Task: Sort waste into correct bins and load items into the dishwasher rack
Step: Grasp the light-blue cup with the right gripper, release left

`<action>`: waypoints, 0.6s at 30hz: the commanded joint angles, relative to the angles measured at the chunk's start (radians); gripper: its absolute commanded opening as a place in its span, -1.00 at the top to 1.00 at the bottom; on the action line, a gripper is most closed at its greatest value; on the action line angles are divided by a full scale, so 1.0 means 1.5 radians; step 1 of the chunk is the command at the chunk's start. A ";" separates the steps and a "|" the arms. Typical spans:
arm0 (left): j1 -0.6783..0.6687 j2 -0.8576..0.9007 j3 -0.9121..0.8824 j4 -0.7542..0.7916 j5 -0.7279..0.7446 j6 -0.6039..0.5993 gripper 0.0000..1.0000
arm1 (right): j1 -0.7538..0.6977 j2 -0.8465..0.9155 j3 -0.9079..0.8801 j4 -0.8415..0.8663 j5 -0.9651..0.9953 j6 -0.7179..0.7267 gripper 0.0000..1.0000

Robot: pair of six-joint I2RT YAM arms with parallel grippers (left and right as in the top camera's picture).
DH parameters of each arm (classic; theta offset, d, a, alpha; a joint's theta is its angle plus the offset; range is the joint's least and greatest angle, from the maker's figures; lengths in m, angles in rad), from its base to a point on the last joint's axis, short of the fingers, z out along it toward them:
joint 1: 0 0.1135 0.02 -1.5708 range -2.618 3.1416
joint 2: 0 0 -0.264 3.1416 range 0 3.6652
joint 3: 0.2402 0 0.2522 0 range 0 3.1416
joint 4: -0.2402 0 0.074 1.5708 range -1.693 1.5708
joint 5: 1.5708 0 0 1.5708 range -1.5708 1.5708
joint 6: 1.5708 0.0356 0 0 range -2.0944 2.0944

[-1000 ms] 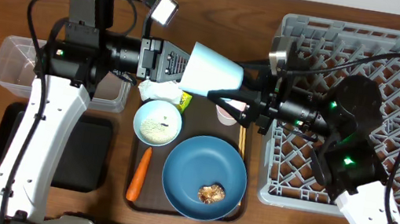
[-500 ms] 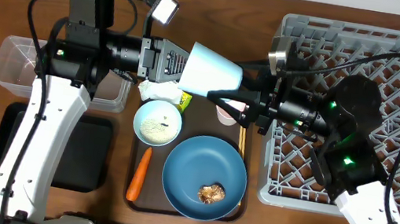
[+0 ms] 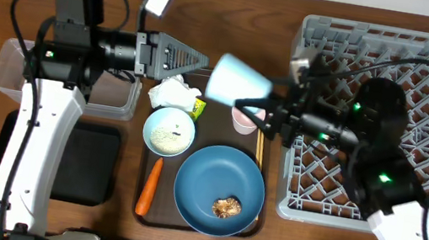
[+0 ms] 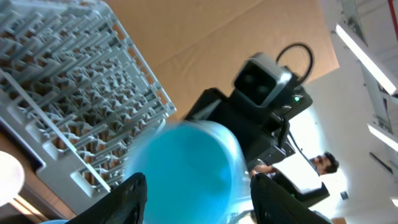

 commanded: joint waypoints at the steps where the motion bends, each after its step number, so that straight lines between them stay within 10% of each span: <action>1: 0.017 -0.001 0.009 0.002 0.009 0.001 -0.10 | -0.031 -0.042 0.007 -0.062 0.148 -0.031 0.16; 18: 0.022 -0.001 0.009 0.003 0.009 0.002 -0.10 | -0.414 -0.111 0.007 -0.366 0.434 -0.067 0.12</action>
